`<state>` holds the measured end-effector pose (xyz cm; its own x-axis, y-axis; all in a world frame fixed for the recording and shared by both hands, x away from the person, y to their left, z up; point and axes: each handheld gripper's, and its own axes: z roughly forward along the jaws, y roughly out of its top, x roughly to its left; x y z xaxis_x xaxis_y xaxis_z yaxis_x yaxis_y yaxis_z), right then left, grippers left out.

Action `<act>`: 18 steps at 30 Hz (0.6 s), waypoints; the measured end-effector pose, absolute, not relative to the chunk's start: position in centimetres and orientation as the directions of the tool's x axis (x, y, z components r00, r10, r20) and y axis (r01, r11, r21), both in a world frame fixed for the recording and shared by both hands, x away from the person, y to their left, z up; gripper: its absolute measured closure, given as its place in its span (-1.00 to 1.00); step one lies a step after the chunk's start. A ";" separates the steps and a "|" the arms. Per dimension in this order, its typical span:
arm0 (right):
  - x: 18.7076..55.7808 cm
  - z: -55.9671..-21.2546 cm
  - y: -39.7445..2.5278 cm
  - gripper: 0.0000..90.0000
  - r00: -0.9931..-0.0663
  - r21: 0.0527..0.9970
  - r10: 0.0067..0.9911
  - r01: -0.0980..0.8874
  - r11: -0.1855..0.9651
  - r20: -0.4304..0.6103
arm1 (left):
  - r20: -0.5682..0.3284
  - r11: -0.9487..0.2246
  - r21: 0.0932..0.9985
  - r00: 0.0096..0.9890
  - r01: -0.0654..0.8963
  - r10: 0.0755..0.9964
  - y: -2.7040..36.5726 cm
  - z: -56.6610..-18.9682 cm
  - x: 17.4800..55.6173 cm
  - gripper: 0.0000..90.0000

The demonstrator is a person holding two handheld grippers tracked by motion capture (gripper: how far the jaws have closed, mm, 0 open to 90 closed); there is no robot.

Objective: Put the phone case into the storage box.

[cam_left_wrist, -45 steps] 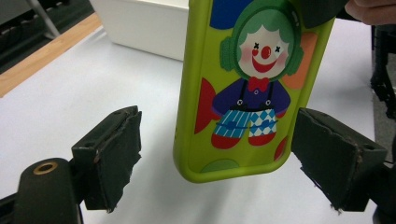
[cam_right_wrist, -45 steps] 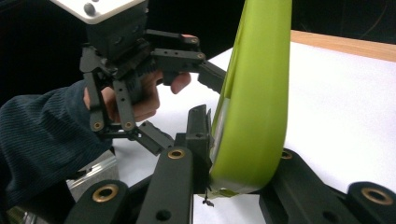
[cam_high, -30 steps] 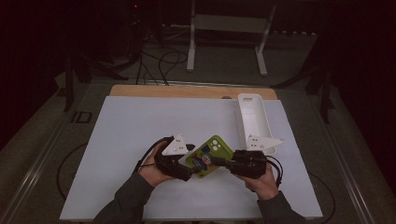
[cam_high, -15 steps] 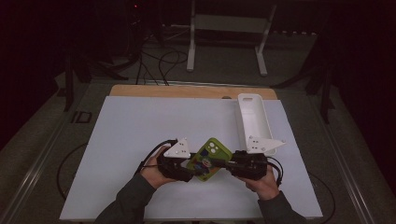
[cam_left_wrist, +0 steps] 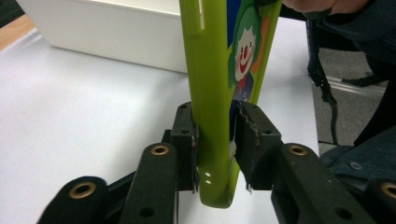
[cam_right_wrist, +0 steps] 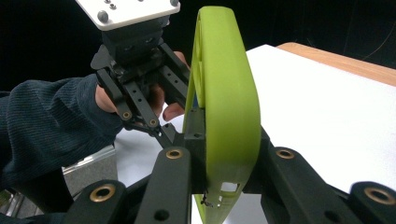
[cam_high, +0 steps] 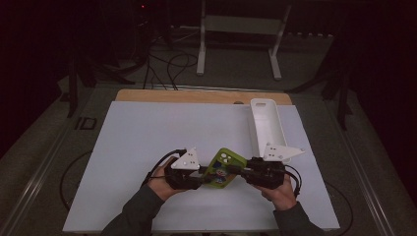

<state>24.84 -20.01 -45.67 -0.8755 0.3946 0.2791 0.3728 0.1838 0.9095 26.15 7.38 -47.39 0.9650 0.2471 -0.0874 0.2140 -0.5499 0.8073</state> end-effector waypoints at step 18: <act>25.0 -45.9 -19.1 0.10 -0.842 0.905 0.477 0.379 0.195 0.250 | -0.058 -0.525 0.824 0.953 0.213 0.296 7.4 -47.5 25.5 0.73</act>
